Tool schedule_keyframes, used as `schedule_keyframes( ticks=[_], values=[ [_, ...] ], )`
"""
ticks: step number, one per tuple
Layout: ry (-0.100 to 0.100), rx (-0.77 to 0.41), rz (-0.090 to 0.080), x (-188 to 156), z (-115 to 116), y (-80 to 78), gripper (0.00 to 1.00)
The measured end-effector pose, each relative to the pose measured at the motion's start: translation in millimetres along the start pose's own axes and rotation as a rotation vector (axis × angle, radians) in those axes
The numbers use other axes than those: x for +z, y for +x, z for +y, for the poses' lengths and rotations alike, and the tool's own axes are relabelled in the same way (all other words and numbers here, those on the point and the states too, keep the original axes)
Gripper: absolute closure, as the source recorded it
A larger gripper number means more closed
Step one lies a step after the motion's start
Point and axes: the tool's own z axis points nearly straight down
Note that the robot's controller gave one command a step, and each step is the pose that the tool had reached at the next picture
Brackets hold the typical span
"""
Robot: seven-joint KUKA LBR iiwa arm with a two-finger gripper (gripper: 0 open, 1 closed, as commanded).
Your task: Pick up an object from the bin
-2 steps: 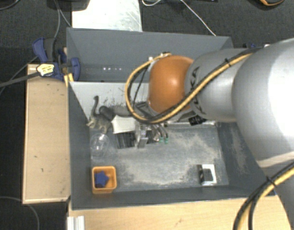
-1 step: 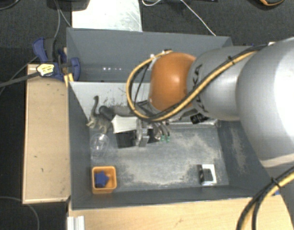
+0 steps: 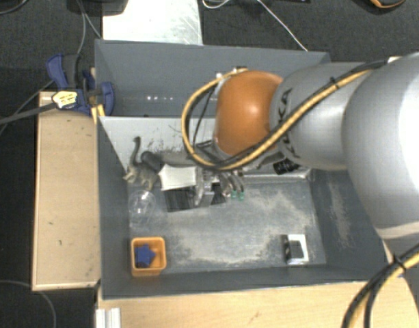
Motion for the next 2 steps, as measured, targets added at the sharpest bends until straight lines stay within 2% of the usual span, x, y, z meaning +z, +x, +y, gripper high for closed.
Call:
schedule_keyframes(
  ticks=[2],
  values=[
    [-0.002,0.002,-0.008,-25.6,0.4,-1.9,1.0]
  ],
)
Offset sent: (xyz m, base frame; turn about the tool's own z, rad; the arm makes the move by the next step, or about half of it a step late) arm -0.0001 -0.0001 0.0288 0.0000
